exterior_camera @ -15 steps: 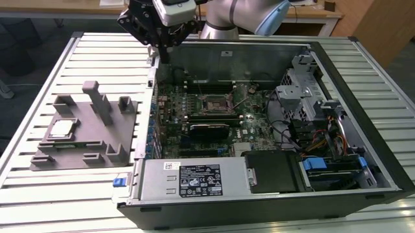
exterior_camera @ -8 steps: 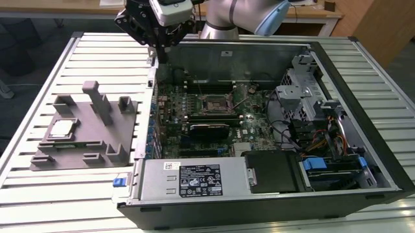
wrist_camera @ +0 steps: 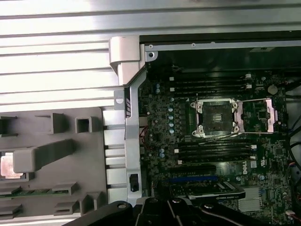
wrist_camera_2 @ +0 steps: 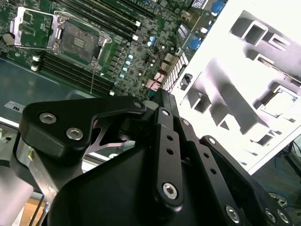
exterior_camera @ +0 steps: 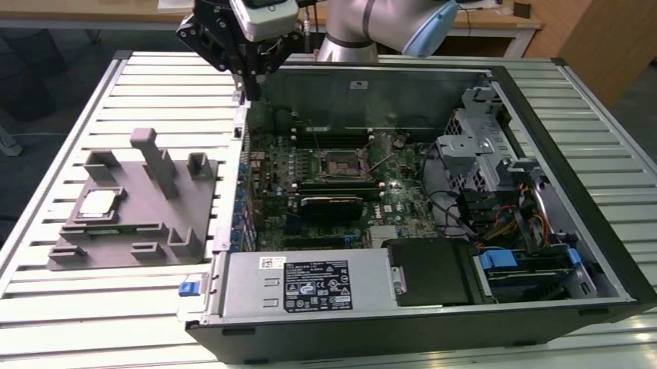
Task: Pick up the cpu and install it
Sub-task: 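Reach for the cpu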
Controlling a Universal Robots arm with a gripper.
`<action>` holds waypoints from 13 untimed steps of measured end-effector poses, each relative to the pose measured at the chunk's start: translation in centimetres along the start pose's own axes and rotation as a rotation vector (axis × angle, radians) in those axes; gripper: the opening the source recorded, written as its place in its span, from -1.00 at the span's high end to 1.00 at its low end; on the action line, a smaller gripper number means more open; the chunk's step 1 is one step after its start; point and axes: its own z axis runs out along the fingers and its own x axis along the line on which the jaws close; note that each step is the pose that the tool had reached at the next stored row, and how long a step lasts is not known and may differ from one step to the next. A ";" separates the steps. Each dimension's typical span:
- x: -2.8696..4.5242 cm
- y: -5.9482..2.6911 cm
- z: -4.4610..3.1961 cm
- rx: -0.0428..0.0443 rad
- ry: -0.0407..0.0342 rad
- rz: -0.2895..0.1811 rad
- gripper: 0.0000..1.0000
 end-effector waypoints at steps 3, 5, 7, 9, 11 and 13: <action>0.20 -0.01 0.00 0.0000 0.0000 0.000 0.79; 0.33 -0.02 0.00 0.0000 0.0000 0.000 0.79; 0.45 -0.03 -0.01 0.0000 0.0000 0.000 0.79; 0.59 -0.04 -0.01 0.0000 0.0000 0.000 0.79; 0.72 -0.05 -0.01 0.0000 0.0000 0.000 0.79; 0.86 -0.07 -0.01 -0.0001 0.0000 0.000 0.79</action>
